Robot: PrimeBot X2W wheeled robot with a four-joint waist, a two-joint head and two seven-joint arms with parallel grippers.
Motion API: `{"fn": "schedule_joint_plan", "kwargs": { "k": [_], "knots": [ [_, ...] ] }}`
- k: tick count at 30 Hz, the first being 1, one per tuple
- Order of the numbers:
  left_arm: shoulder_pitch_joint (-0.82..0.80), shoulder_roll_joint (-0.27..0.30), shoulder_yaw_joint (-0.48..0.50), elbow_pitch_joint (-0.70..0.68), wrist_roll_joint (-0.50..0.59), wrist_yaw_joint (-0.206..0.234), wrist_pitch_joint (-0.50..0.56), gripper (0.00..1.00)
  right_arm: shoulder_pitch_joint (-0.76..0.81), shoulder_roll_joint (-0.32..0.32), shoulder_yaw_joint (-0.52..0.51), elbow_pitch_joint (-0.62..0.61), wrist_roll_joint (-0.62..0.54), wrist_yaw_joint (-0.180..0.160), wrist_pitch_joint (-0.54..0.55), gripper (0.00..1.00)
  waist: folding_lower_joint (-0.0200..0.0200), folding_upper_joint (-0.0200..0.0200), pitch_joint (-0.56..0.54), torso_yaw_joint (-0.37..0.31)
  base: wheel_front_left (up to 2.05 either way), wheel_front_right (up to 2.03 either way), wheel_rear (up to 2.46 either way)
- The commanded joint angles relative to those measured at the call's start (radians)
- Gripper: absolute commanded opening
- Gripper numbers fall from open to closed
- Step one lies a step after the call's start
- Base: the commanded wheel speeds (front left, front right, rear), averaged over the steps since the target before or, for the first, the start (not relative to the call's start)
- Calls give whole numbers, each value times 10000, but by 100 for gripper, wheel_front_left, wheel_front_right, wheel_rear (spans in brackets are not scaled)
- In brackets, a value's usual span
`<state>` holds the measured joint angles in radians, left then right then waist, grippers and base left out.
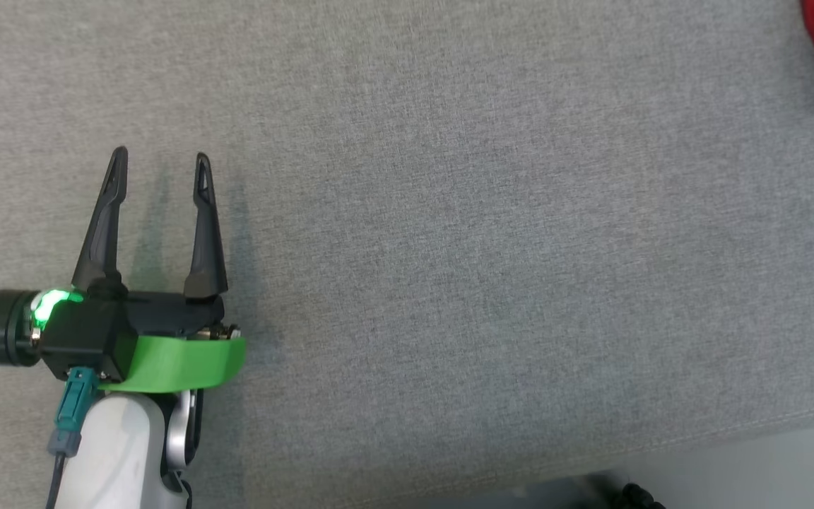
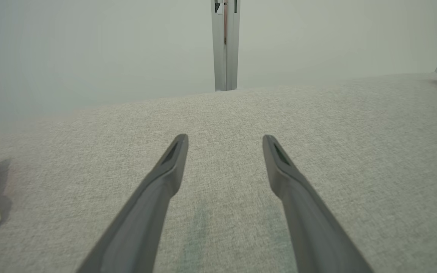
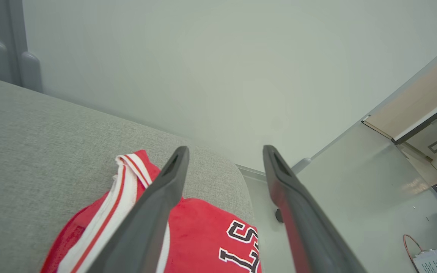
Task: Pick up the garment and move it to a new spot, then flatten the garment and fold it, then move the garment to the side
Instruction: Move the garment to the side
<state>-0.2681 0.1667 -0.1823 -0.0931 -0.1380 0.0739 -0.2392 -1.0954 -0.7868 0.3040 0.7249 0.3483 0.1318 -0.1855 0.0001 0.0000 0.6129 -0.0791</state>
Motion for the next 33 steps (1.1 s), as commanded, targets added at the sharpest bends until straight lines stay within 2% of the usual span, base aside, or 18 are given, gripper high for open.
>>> {"fn": "schedule_joint_plan", "kwargs": {
  "k": [1,5,13,33],
  "knots": [
    [190,-27,56,99,-131,51,-95,100,227,157,54,-149,-110,-21,-182,100,-1,0,-748,261,0,0,0],
    [743,-48,193,383,-300,85,-182,100,924,1109,250,-841,-278,-23,-559,100,-1,0,-1789,491,0,0,0],
    [1716,-12,364,733,-620,44,-246,100,2789,2499,-10,-2023,-546,-21,-741,100,-1,0,-3245,846,0,0,0],
    [2616,-122,494,1495,-1049,-137,-259,100,8572,5085,-2135,-5140,-1265,-21,-392,100,-1,0,-4993,1215,0,0,0]
  ]
}}
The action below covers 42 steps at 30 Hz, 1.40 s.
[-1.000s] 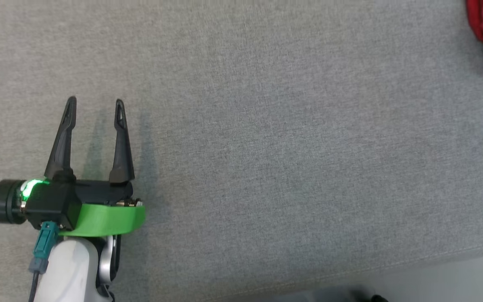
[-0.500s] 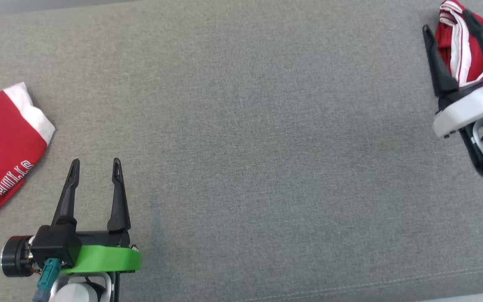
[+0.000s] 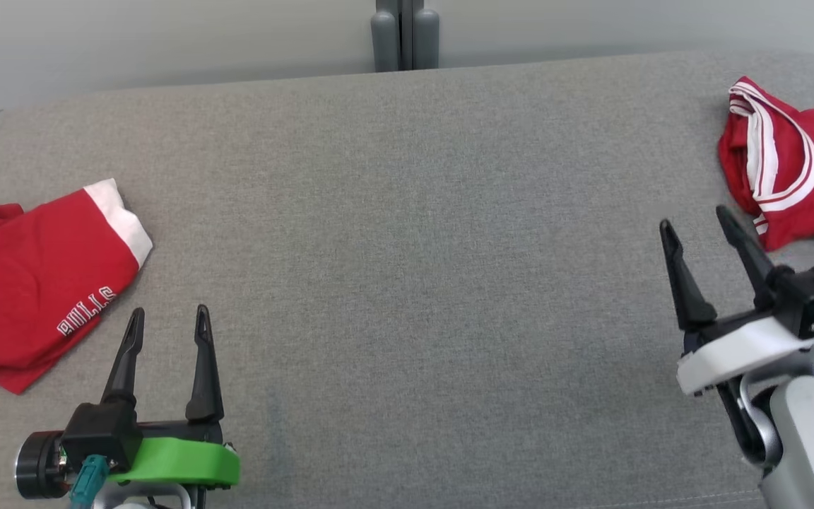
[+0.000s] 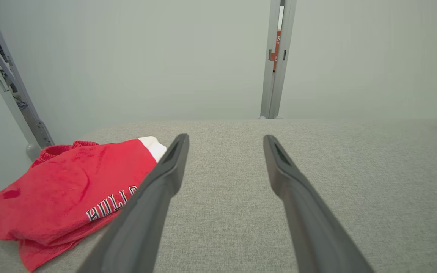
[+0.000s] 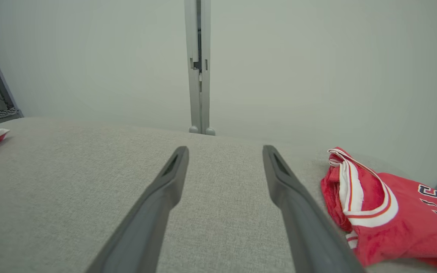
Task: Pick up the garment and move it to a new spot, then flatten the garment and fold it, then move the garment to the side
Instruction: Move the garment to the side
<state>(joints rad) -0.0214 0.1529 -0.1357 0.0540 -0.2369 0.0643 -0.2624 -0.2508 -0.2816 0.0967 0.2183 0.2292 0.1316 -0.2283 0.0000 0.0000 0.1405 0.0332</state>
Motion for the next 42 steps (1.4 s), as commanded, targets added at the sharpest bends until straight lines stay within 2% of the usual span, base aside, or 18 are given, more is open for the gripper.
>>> {"fn": "schedule_joint_plan", "kwargs": {
  "k": [1,11,17,24,42],
  "knots": [
    [187,21,32,45,-69,-43,-26,100,377,167,-144,-199,-87,-19,49,100,0,0,-336,101,0,0,0],
    [527,39,64,290,-174,-166,-28,100,2549,1512,-716,-1499,-433,-19,283,100,0,0,-988,212,0,0,0],
    [671,44,75,353,-189,-187,-29,100,3161,1956,-748,-1978,-623,-19,400,100,0,0,-1212,302,0,0,0],
    [725,42,2,491,-251,-254,-29,100,3560,2225,-893,-2125,-561,-18,367,100,0,0,-1400,469,0,0,0],
    [682,74,54,603,-334,-252,-30,100,3671,2306,-879,-1947,-390,-18,282,100,0,0,-1465,497,0,0,0]
  ]
}}
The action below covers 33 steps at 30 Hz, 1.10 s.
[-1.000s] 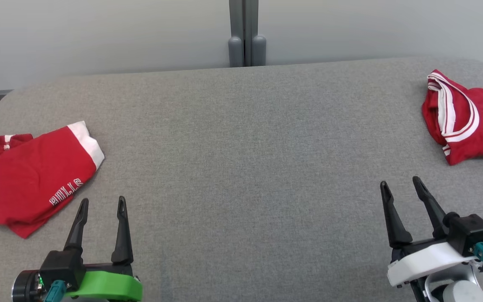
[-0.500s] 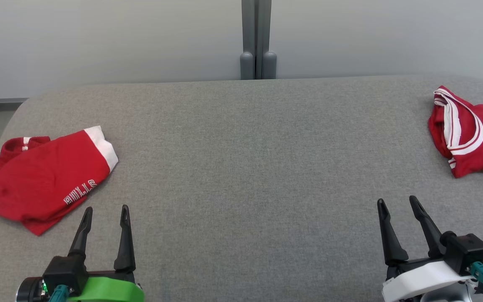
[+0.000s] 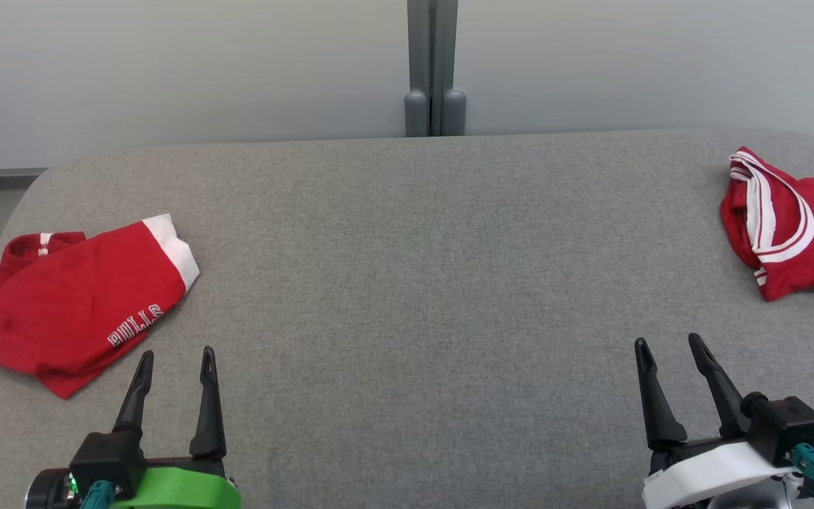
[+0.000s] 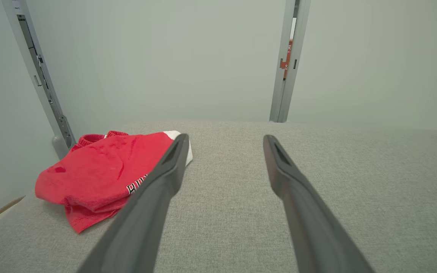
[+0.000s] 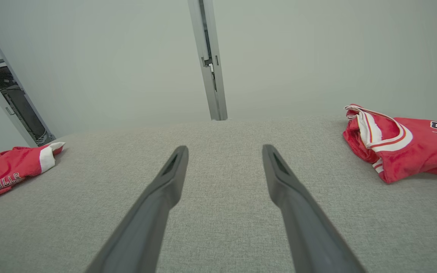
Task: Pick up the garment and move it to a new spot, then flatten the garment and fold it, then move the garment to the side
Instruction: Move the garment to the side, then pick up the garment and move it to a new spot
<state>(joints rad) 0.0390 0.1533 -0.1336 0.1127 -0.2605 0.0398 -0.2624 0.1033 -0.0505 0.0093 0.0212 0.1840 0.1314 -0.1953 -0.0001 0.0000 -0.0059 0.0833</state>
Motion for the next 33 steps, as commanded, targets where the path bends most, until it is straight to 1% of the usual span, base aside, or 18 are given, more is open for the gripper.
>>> {"fn": "schedule_joint_plan", "kwargs": {
  "k": [1,22,28,33],
  "knots": [
    [87,76,39,11,-98,-4,-30,100,126,-4,3,42,80,-16,-62,100,1,0,-4,-11,0,0,0],
    [105,100,0,-64,-158,89,-30,100,105,-4,-22,160,182,-16,-95,100,1,0,23,33,0,0,0],
    [45,114,65,-119,-184,100,-30,100,157,-3,-29,186,196,-16,-131,100,1,0,-7,285,0,0,0],
    [102,154,78,-91,-198,129,-28,100,155,-4,-16,144,183,-16,-134,100,1,0,9,670,0,0,0]
  ]
}}
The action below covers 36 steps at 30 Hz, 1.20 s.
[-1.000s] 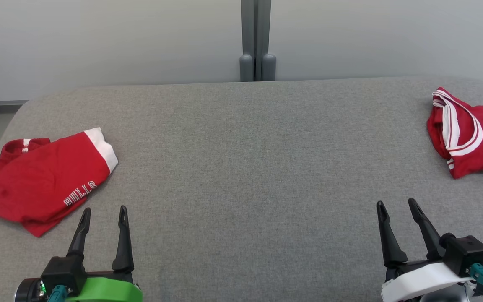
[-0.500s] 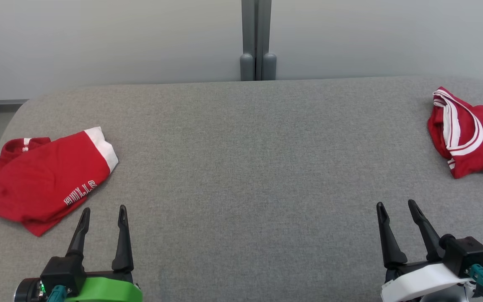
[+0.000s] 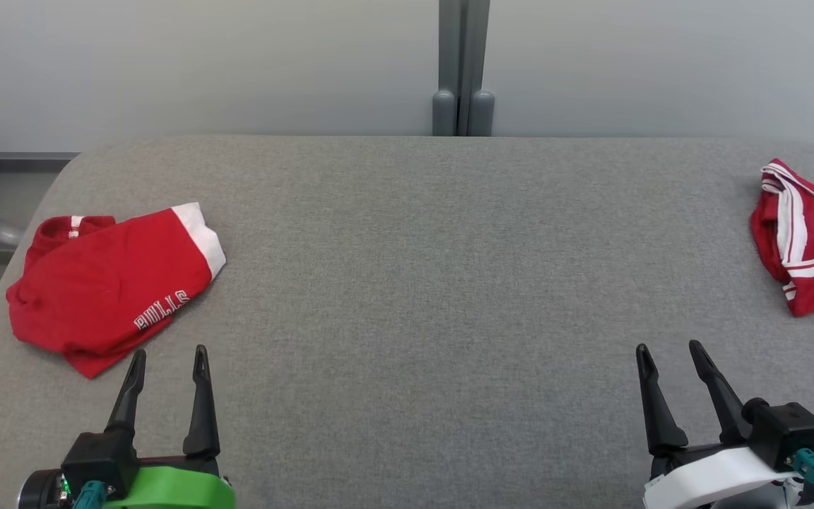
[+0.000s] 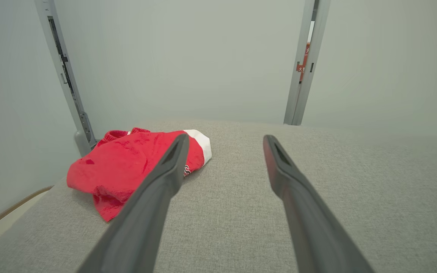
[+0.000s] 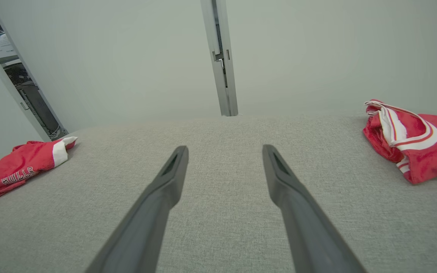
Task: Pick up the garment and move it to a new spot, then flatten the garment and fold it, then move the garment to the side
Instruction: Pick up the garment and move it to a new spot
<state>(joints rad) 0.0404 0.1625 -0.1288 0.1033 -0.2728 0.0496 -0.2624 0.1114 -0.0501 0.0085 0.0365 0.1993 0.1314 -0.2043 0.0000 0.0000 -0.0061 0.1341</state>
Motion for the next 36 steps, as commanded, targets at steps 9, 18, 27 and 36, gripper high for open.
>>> {"fn": "schedule_joint_plan", "kwargs": {
  "k": [9,18,27,36],
  "knots": [
    [86,198,87,-11,-82,115,5,100,65,-11,-31,101,122,-16,-92,100,0,0,23,1194,0,0,0],
    [240,341,164,-166,-111,261,100,100,54,-12,-55,227,170,-16,-135,100,0,0,4,2355,0,0,0],
    [404,434,213,-431,-173,412,186,100,-20,-12,-44,320,147,-16,-177,100,0,0,104,3336,0,0,0],
    [595,461,363,-620,-269,564,133,100,-231,-18,101,322,20,-16,-80,100,0,0,337,3827,0,0,0]
  ]
}}
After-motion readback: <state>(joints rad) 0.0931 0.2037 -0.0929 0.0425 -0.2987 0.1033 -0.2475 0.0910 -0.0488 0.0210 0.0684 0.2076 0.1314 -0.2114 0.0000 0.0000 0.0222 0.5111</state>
